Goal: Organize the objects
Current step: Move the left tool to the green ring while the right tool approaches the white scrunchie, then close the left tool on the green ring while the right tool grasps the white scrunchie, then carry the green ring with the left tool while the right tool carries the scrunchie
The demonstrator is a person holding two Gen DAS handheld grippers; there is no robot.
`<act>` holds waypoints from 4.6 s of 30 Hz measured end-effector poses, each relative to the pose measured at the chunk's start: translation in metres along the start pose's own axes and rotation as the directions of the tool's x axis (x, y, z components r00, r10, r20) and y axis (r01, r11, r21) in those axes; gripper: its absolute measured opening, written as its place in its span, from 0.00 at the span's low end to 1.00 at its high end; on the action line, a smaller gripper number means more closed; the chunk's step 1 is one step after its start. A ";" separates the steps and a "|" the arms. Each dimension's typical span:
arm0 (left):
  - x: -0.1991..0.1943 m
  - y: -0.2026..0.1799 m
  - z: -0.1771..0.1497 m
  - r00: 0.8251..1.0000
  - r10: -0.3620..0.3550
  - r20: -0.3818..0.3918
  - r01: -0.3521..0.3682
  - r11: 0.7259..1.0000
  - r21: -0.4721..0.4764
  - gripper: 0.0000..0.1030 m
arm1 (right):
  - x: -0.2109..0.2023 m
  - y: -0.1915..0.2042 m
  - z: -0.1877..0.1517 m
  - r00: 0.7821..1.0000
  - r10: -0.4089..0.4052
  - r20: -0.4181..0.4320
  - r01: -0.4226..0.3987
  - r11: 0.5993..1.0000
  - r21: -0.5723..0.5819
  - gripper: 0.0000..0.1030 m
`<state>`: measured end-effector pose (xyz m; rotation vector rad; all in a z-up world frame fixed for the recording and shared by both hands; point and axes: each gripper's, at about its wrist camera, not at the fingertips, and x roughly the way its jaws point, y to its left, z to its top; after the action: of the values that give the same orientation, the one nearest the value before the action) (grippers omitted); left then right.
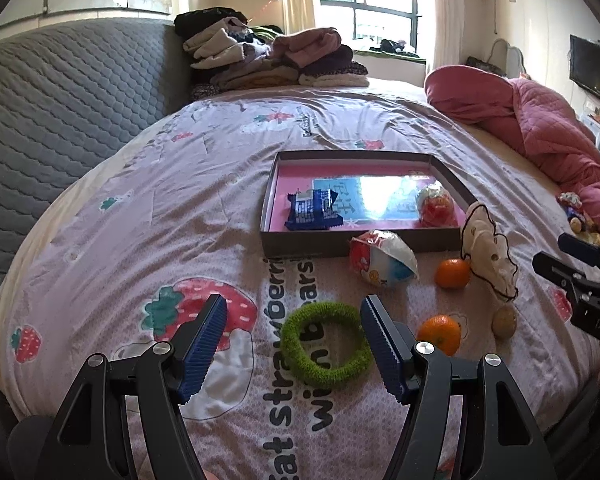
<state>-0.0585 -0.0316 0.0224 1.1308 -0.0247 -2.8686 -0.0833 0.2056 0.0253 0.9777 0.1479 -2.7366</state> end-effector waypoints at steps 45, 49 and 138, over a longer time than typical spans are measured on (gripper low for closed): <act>0.097 0.012 -0.027 0.987 0.018 -0.161 -0.022 1.000 -0.019 0.68 | 0.060 0.012 -0.013 0.992 -0.044 -0.116 0.038 0.998 -0.052 0.64; 0.101 0.010 -0.023 0.988 0.009 -0.156 -0.012 1.000 -0.018 0.65 | 0.072 0.013 -0.012 0.989 -0.042 -0.141 0.037 0.998 -0.041 0.64; 0.083 -0.004 0.116 0.983 -0.056 0.174 0.047 0.997 0.053 0.11 | 0.055 0.002 0.114 0.988 0.085 0.127 -0.080 0.996 -0.044 0.12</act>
<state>-0.1979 -0.0334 0.0504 0.8942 -0.0746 -3.0206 -0.1937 0.1746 0.0782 0.7763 0.1347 -2.6998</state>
